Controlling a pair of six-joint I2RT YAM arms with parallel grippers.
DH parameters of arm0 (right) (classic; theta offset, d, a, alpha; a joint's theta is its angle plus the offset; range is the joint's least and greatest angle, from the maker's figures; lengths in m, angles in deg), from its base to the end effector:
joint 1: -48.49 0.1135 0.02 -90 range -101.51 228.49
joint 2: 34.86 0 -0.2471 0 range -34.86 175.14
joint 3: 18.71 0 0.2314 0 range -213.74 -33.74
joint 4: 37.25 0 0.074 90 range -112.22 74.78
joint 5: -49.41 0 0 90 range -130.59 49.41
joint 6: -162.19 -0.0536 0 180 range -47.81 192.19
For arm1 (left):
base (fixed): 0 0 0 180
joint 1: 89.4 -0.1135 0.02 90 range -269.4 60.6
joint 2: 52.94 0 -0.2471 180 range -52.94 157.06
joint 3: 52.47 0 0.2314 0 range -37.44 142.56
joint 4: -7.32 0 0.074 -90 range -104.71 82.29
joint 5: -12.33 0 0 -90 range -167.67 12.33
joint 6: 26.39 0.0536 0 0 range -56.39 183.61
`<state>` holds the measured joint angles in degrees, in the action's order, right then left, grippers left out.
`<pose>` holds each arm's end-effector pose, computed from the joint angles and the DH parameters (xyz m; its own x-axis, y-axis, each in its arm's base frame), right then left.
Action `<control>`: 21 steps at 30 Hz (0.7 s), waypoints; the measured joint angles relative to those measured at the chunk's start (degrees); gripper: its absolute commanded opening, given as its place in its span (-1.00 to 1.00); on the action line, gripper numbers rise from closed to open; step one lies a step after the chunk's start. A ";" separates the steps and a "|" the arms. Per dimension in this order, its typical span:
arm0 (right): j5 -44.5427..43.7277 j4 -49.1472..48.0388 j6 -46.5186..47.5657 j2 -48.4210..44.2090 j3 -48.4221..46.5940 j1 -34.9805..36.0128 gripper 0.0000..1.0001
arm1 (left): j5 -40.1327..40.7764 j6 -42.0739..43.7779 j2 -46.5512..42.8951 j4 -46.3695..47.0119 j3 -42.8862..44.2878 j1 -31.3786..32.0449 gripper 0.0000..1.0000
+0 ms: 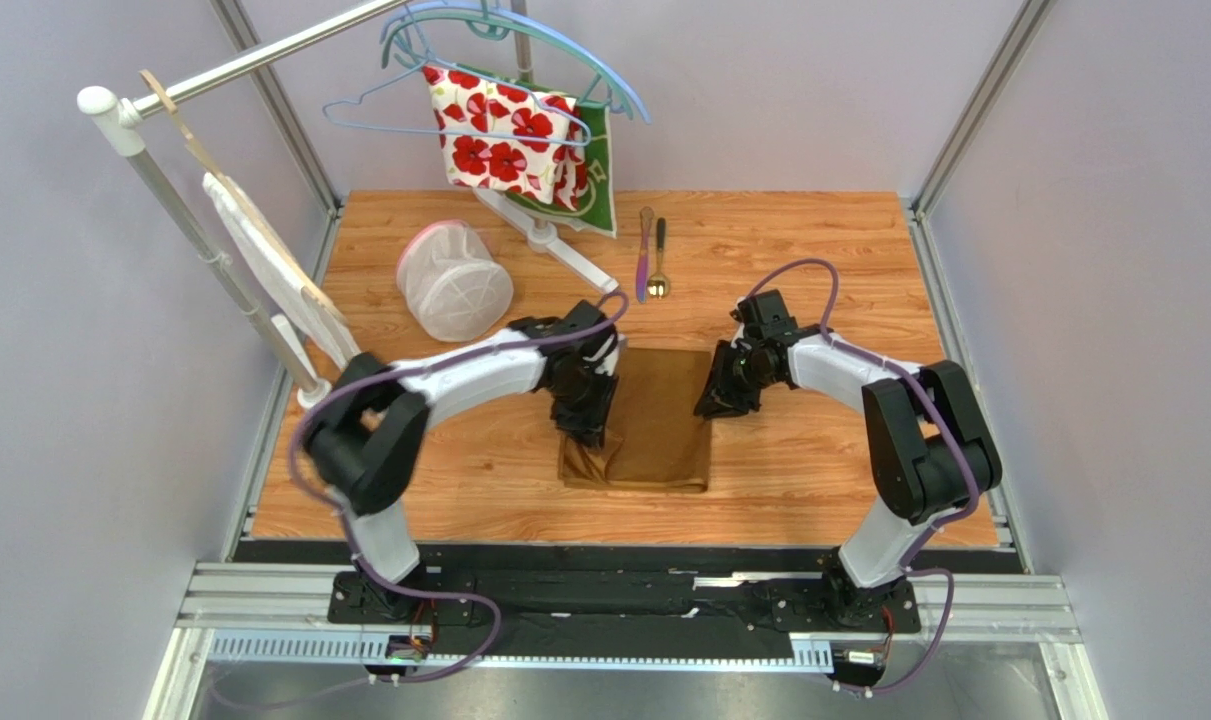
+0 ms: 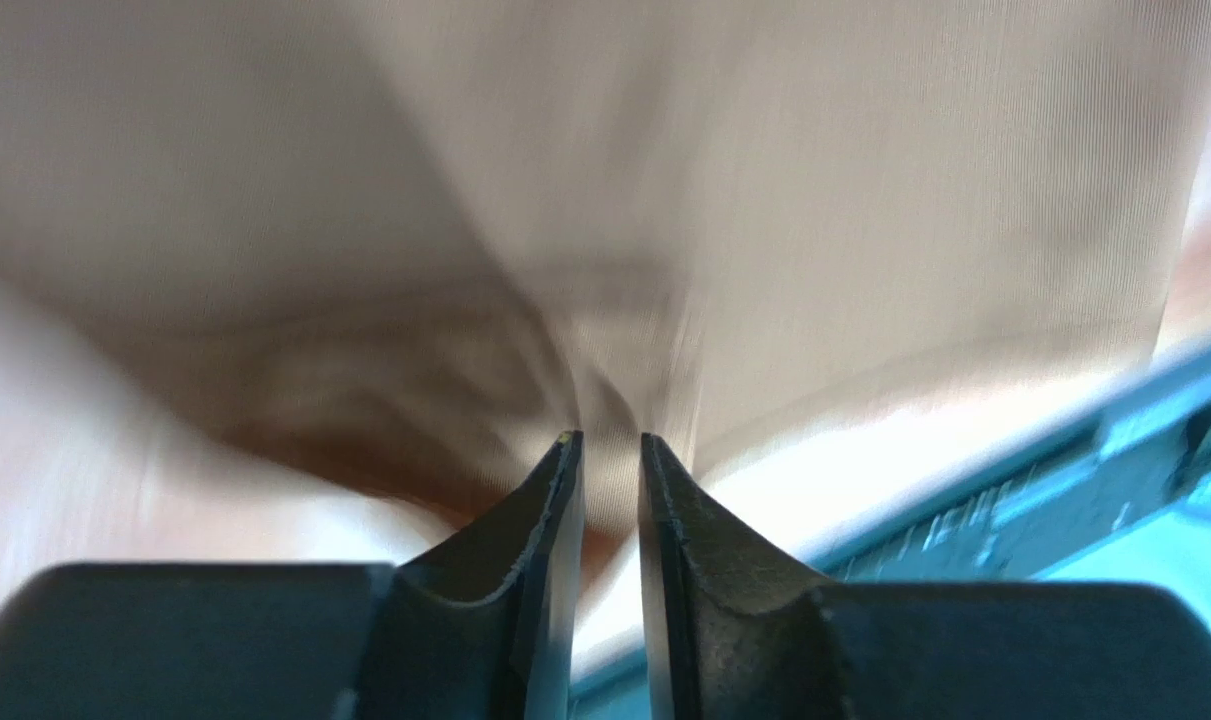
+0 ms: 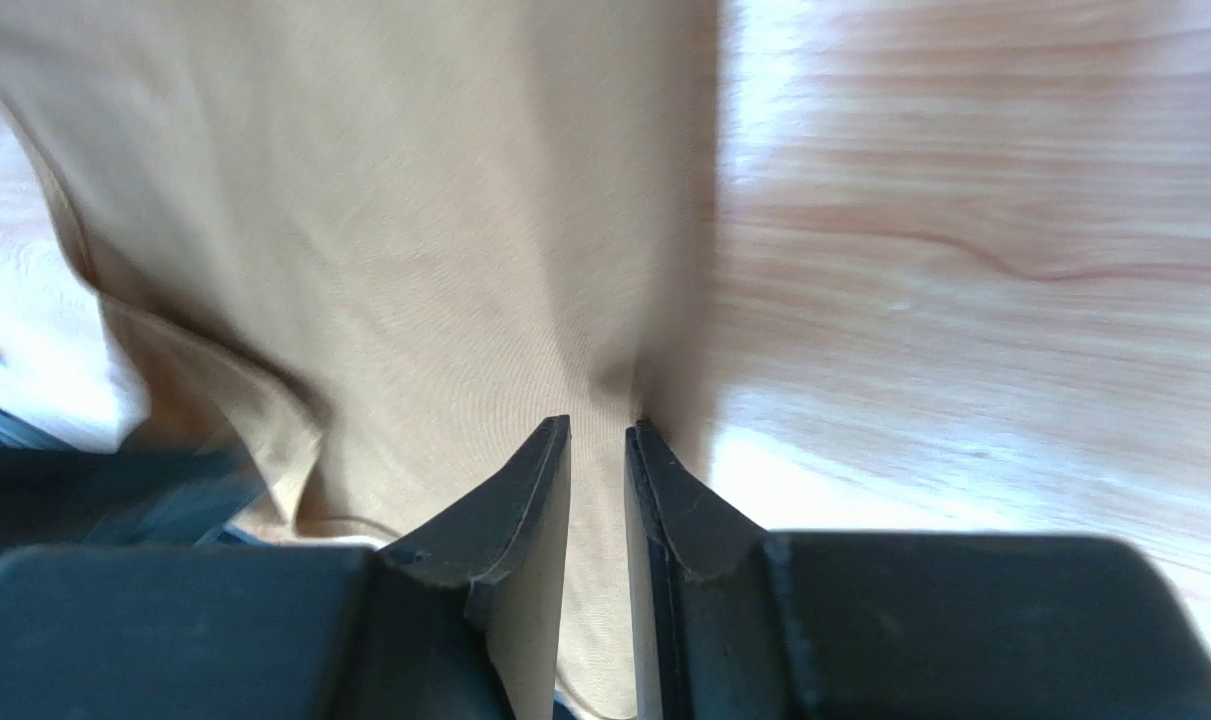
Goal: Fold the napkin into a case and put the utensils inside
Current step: Rotate the square-folded napkin at the center of the board.
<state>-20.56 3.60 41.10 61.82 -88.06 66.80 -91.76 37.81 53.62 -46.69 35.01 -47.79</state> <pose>0.2796 0.1118 0.1372 -0.9696 0.1902 -0.1541 0.0989 0.8802 0.4642 0.2499 -0.2394 0.1542 -0.9474 0.2769 -0.1605 0.3162 0.8871 -0.3363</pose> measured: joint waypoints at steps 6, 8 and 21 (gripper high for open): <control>-0.92 0.28 1.03 0.00 -0.04 -0.85 -0.53 | 7.54 -1.07 -31.12 -3.50 -10.05 -0.33 -0.07; -0.94 0.57 1.18 -0.04 -0.13 -0.85 -0.46 | 8.13 -1.09 -34.95 -3.26 -8.22 -1.03 -0.15; -0.94 -2.38 -3.32 -7.87 2.62 9.16 -0.44 | 6.80 0.76 5.14 0.04 12.20 -4.63 -0.51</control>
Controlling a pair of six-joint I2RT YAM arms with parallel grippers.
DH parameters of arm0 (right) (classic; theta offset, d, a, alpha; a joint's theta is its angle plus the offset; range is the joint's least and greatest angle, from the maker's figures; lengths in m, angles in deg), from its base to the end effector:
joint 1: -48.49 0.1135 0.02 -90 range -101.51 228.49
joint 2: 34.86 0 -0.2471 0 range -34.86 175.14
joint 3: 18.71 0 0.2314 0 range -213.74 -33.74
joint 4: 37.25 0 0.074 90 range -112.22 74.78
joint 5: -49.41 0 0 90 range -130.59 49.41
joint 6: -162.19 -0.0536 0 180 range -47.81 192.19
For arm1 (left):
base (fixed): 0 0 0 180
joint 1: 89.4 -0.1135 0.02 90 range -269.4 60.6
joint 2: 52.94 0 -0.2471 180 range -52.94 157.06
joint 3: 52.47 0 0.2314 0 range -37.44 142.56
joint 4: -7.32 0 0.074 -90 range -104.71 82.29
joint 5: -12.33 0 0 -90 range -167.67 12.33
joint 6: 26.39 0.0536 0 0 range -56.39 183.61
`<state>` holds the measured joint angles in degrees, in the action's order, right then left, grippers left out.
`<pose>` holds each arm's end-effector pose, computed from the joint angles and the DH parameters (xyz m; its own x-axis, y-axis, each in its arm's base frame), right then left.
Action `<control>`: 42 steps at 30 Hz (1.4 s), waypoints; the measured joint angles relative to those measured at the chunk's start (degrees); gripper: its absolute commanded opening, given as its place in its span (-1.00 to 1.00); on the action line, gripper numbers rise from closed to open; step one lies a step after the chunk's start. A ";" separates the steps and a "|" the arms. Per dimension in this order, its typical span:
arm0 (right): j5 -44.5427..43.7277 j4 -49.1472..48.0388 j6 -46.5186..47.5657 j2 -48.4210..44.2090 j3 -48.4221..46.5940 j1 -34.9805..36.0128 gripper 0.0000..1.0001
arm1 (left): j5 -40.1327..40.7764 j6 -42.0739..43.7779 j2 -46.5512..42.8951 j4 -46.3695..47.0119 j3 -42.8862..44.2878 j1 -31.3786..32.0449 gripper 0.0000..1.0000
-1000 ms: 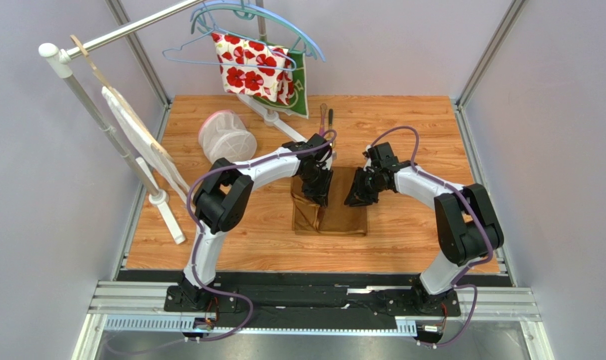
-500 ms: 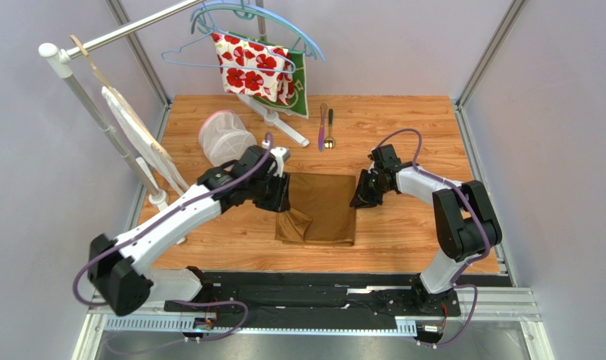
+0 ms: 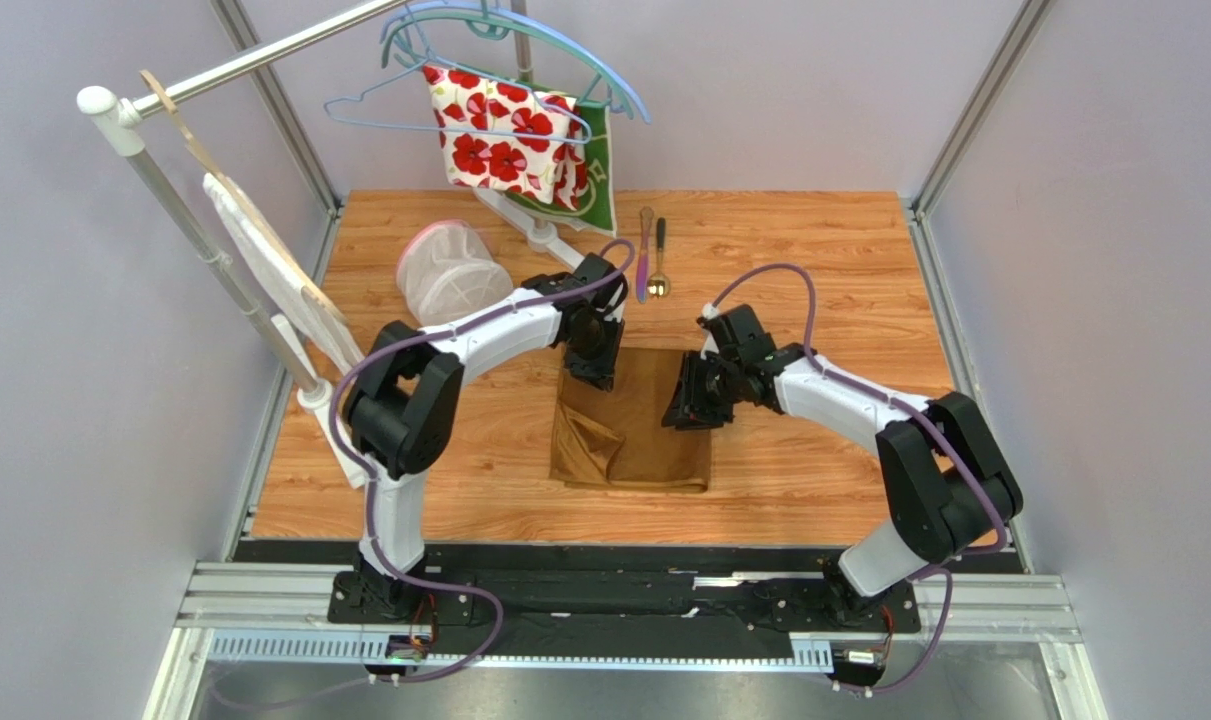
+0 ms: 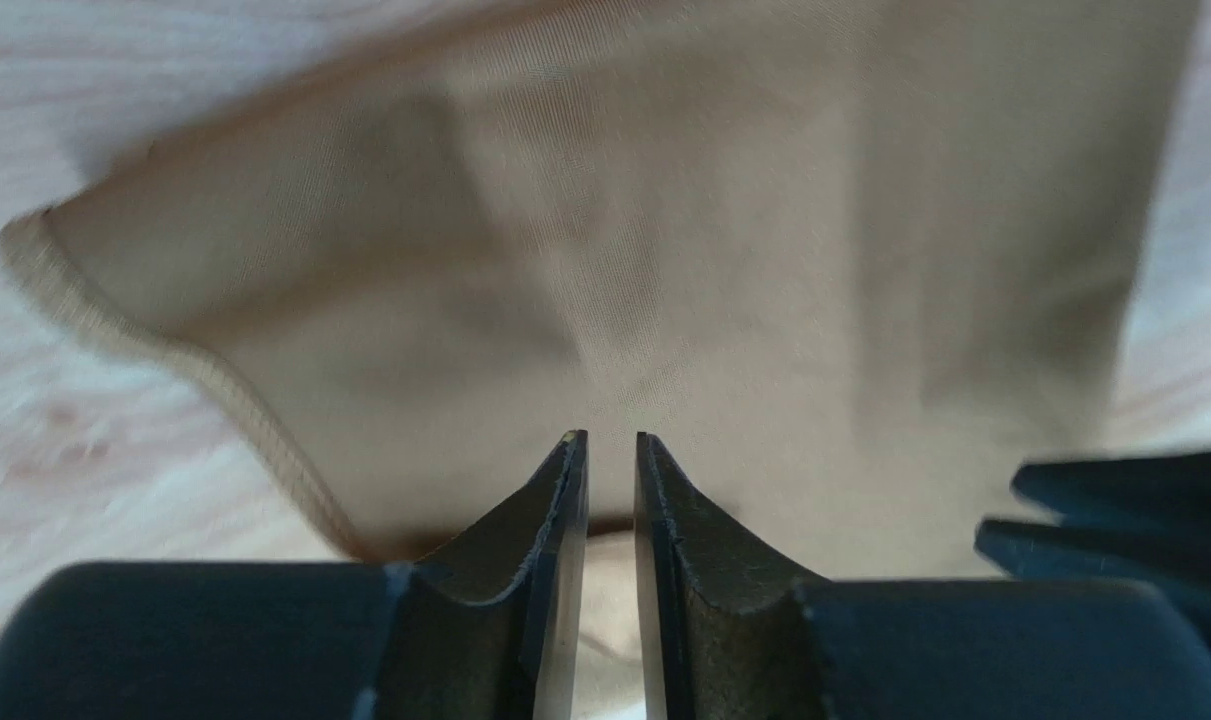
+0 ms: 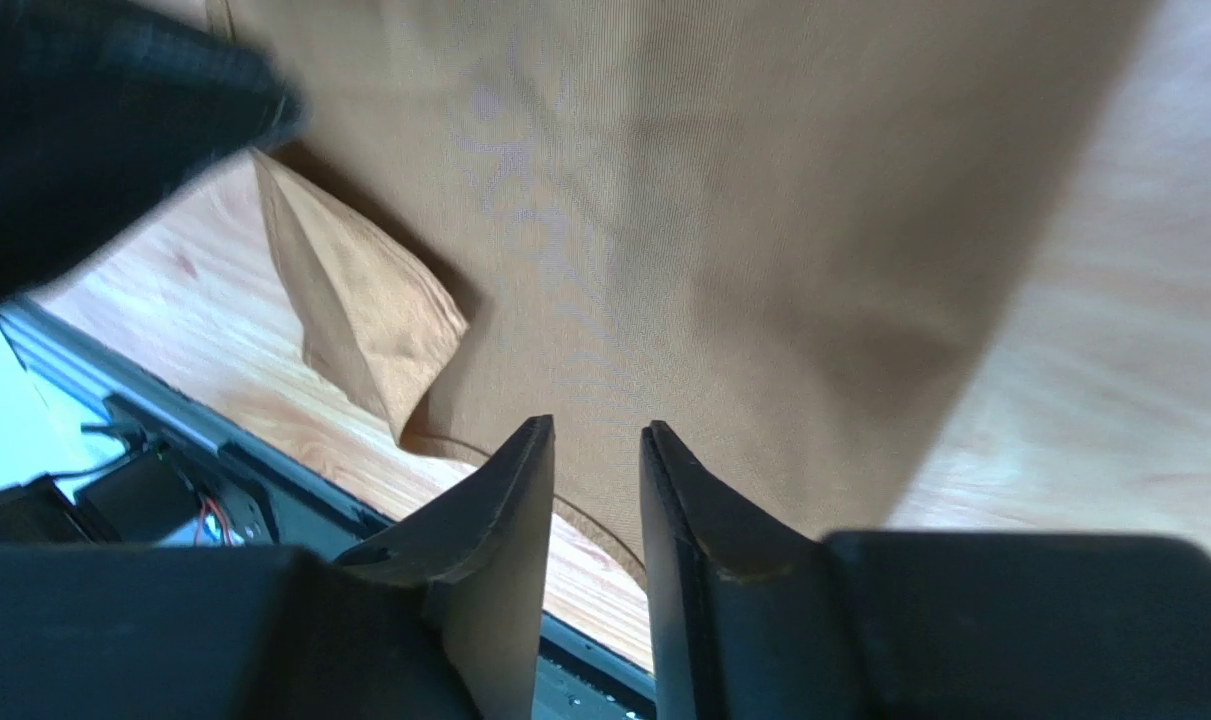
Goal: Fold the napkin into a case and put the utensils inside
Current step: Rotate the square-folded napkin at the center of the board.
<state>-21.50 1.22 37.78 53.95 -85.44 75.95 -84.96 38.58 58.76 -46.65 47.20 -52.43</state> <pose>0.2498 0.1496 0.1650 -0.9644 0.1007 -0.2447 -0.0406 0.8575 0.5128 0.3070 -0.2396 0.1787 -0.9312 0.1756 -0.3195 0.2691 0.9224 -0.2771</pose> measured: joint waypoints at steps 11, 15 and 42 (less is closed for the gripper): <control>0.68 -2.95 -1.44 5.01 4.22 -3.23 -0.48 | -1.22 -1.70 2.34 6.14 -5.68 -0.02 -0.58; -0.07 -2.08 2.05 7.48 0.72 -7.72 -0.47 | -3.63 -4.98 -2.89 10.80 -14.38 1.07 -0.60; -3.28 7.06 10.21 4.44 -2.36 -5.25 0.00 | -7.15 -11.02 -23.58 10.29 -22.23 2.75 -0.45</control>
<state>-24.78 8.28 47.98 58.39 -87.80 70.71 -92.11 27.56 35.17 -36.35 24.97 -49.67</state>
